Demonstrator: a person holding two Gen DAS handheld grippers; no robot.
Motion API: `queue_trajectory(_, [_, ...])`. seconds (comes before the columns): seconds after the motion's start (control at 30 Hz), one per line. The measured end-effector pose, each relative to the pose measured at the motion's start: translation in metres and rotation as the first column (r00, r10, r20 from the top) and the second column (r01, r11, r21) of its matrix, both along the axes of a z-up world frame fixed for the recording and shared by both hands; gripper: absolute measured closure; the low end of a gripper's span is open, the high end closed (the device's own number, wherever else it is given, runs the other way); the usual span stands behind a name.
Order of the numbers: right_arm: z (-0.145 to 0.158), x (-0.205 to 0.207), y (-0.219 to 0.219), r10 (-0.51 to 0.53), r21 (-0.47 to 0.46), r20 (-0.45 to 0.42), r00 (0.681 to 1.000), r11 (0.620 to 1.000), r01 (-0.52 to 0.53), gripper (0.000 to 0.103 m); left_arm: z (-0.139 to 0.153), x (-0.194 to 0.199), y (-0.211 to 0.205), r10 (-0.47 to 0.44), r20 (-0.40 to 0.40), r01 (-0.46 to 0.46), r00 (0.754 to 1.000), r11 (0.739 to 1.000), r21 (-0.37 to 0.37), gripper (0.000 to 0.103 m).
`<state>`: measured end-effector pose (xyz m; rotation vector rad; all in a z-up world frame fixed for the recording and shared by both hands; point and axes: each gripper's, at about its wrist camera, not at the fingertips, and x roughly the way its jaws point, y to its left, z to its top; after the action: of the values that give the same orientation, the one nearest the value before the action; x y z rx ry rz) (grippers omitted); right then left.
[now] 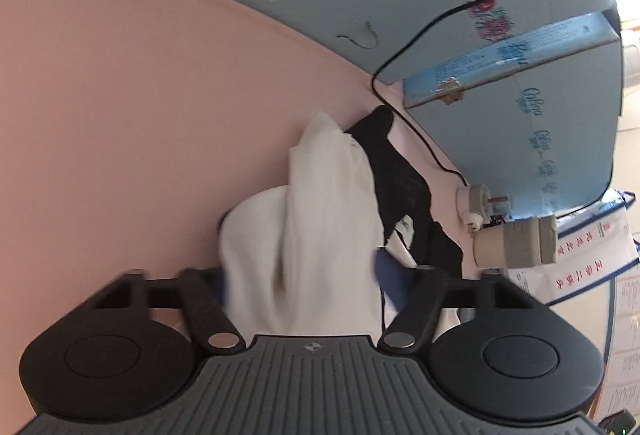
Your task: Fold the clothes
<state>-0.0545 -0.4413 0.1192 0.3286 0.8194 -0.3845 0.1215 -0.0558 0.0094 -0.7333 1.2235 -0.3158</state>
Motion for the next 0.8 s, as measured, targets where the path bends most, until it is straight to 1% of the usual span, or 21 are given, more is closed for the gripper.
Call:
queue_trajectory(0.03, [0.000,0.002,0.004,0.009,0.014,0.004,1.000,1.000,-0.009,0.014,-0.007,0.001,0.001,0.035,-0.030,-0.035,0.999,0.999,-0.022,0.089])
queue_trajectory(0.07, [0.000,0.004,0.008,0.022,0.026,0.010,1.000,0.999,-0.022,0.014,-0.012,0.001,0.004,0.071,-0.048,-0.074,0.996,0.995,-0.062,0.089])
queue_trajectory(0.1, [-0.001,0.007,0.013,0.038,0.033,0.016,0.999,0.999,-0.039,0.014,-0.015,0.000,0.007,0.106,-0.056,-0.111,0.993,0.988,-0.105,0.089])
queue_trajectory(0.17, [-0.001,0.012,0.025,0.082,0.041,0.027,0.996,0.996,-0.083,0.014,-0.015,-0.004,0.012,0.154,-0.047,-0.159,0.987,0.974,-0.163,0.090])
queue_trajectory(0.23, [-0.002,0.017,0.039,0.142,0.034,0.032,0.989,0.989,-0.143,0.014,-0.011,-0.008,0.018,0.190,-0.018,-0.189,0.982,0.955,-0.228,0.093])
queue_trajectory(0.3, [-0.003,0.023,0.051,0.189,0.035,0.031,0.982,0.981,-0.190,0.014,-0.004,-0.013,0.029,0.243,0.018,-0.227,0.970,0.927,-0.299,0.094])
queue_trajectory(0.37, [-0.005,0.029,0.061,0.229,0.038,0.031,0.973,0.972,-0.230,0.014,0.010,-0.020,0.047,0.314,0.087,-0.267,0.945,0.899,-0.346,0.094])
queue_trajectory(0.4, [-0.006,0.032,0.066,0.247,0.036,0.031,0.969,0.968,-0.248,0.014,0.018,-0.023,0.057,0.345,0.130,-0.281,0.930,0.892,-0.354,0.094])
queue_trajectory(0.43, [-0.006,0.034,0.071,0.266,0.032,0.033,0.963,0.963,-0.267,0.014,0.026,-0.024,0.066,0.364,0.167,-0.289,0.916,0.891,-0.351,0.094])
queue_trajectory(0.5, [-0.009,0.040,0.081,0.308,0.029,0.030,0.951,0.950,-0.309,0.014,0.039,-0.026,0.084,0.386,0.229,-0.312,0.894,0.901,-0.301,0.094])
queue_trajectory(0.57, [-0.015,0.047,0.090,0.347,0.036,0.020,0.937,0.937,-0.348,0.014,0.046,-0.030,0.104,0.412,0.249,-0.350,0.876,0.901,-0.256,0.094])
queue_trajectory(0.63, [-0.021,0.054,0.094,0.363,0.047,0.011,0.932,0.931,-0.363,0.014,0.046,-0.034,0.119,0.428,0.228,-0.389,0.875,0.900,-0.198,0.093])
queue_trajectory(0.67, [-0.024,0.059,0.095,0.367,0.054,0.012,0.930,0.928,-0.367,0.014,0.044,-0.037,0.121,0.426,0.220,-0.396,0.878,0.903,-0.165,0.093])
queue_trajectory(0.7, [-0.026,0.064,0.095,0.368,0.064,0.013,0.930,0.928,-0.368,0.014,0.042,-0.040,0.122,0.419,0.217,-0.395,0.882,0.907,-0.147,0.090])
queue_trajectory(0.73, [-0.028,0.070,0.094,0.364,0.079,0.012,0.931,0.928,-0.364,0.014,0.039,-0.044,0.122,0.417,0.209,-0.395,0.885,0.908,-0.140,0.085])
queue_trajectory(0.8, [-0.033,0.082,0.087,0.365,0.119,0.025,0.931,0.923,-0.365,0.014,0.033,-0.051,0.120,0.423,0.196,-0.399,0.885,0.904,-0.151,0.080])
